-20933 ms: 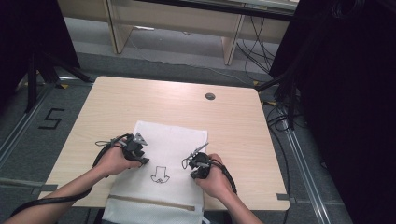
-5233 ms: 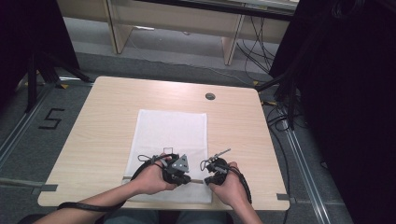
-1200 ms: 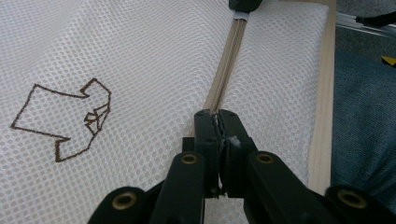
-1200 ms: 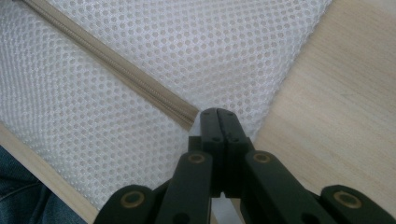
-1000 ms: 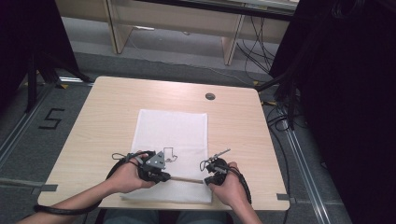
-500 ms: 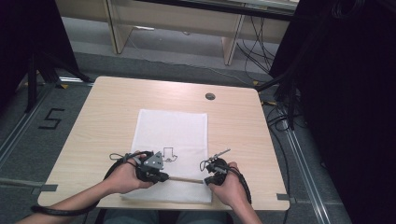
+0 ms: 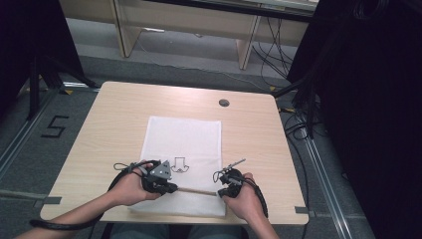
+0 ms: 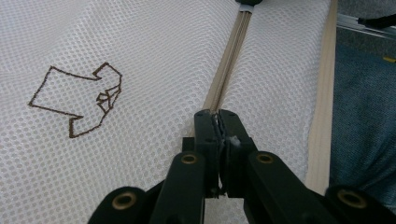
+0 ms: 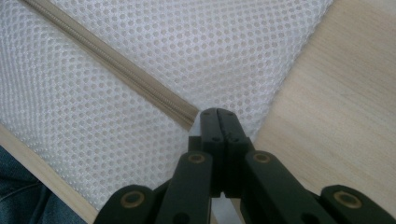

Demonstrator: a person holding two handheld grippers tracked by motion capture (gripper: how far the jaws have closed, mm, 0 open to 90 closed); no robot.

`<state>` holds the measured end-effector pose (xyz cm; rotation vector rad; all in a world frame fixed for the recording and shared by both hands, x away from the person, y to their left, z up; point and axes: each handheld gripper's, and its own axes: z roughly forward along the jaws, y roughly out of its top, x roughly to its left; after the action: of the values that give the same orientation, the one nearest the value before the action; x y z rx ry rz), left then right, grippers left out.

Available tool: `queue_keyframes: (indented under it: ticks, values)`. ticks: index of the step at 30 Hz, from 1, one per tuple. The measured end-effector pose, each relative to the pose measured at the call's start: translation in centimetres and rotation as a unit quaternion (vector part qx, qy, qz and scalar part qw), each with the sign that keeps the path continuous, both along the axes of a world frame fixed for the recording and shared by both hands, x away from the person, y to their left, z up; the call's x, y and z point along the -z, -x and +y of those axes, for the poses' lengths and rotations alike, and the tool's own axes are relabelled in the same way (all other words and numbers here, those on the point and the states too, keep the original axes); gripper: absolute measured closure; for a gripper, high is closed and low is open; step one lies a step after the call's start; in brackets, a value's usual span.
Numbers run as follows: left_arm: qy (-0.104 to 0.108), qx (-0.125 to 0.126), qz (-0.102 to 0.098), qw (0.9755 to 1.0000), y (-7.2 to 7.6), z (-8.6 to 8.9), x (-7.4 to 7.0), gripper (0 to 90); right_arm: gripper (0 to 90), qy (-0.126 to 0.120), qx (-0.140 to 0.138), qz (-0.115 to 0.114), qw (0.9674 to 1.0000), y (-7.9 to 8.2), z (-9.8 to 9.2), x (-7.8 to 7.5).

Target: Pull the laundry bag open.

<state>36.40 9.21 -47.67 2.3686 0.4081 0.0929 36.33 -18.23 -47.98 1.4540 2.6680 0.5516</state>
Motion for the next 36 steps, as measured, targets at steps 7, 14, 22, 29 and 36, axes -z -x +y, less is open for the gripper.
queue_keyframes:
  ticks: [7,14,22,29,36]
  values:
    - [-0.005,0.001,-0.004,1.0,0.0,0.3,0.0,87.3,90.0,-0.004,-0.01,-0.007,0.9999,-0.1,-0.1,0.1]
    - [0.0,-0.007,0.0,1.0,0.0,0.8,0.0,87.3,90.0,-0.003,-0.009,-0.006,0.9999,-0.1,-0.1,0.1]
    - [-0.002,-0.011,0.003,0.9999,-0.2,1.5,-0.1,87.3,90.0,-0.003,-0.002,0.0,1.0,0.0,0.0,0.0]
    - [0.007,-0.023,0.006,0.9997,0.0,2.3,0.1,87.2,90.0,0.0,0.001,0.0,1.0,0.0,0.0,0.0]
    - [0.005,-0.023,0.001,0.9997,0.1,2.4,0.1,87.3,90.0,0.0,0.002,0.0,1.0,0.0,0.0,0.0]
